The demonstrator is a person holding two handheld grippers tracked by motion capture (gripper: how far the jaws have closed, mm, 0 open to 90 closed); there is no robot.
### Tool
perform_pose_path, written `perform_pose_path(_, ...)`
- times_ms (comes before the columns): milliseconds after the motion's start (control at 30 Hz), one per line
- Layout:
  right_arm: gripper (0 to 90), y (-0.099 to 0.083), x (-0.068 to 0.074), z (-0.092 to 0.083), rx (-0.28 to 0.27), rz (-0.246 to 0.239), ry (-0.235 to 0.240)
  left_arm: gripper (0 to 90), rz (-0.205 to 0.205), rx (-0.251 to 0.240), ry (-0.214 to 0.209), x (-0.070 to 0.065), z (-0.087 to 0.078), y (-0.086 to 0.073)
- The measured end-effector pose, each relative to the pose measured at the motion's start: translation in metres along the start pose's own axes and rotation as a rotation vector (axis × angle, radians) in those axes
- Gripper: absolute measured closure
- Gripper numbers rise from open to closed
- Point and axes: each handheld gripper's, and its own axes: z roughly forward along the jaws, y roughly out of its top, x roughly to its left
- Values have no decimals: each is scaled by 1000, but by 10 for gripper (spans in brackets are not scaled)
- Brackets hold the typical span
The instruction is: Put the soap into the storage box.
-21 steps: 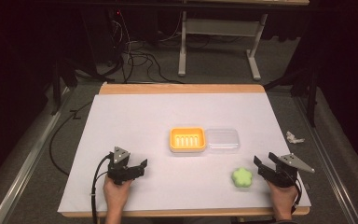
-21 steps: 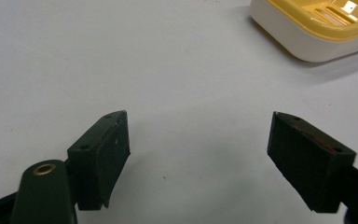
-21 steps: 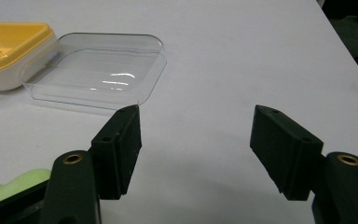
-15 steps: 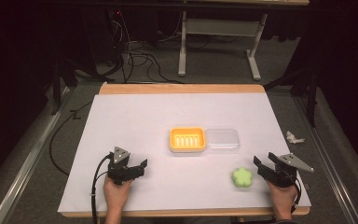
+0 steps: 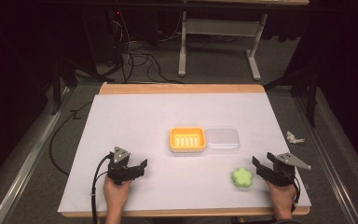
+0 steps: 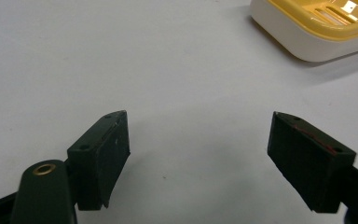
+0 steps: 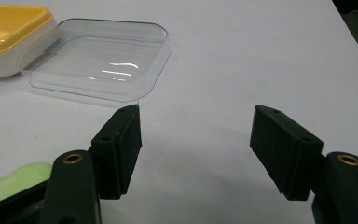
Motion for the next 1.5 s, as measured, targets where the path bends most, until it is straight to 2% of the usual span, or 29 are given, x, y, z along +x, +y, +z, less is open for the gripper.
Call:
perform_pose_path(200,333,2,-1,0,9,-2,3,215,0,0,0,0,0,0)
perform_pose_path(367,345,5,0,-9,15,6,10,215,0,1,0,0,0,0)
perform_pose_path(467,341,7,0,-16,-2,-14,0,215,0,3,0,0,0,0)
perform_pose_path(600,341,10,1,-23,5,-13,19,216,0,2,0,0,0,0)
perform_pose_path(633,345,10,4,-27,23,-25,28,216,3,4,1,0,0,0)
perform_pose_path(867,343,11,11,-37,38,-51,72,215,2,2,2,0,0,0)
perform_pose_path(900,343,11,16,-40,45,-74,80,215,2,3,1,0,0,0)
perform_pose_path(1000,343,10,23,-44,62,-89,106,215,6,6,3,0,0,0)
perform_pose_path(1300,320,9,38,-47,101,-132,164,217,1,7,7,0,1,0)
perform_pose_path(1433,314,7,44,-47,124,-138,167,217,1,7,8,0,1,0)
perform_pose_path(1500,312,6,46,-46,131,-159,167,217,1,6,9,0,1,0)
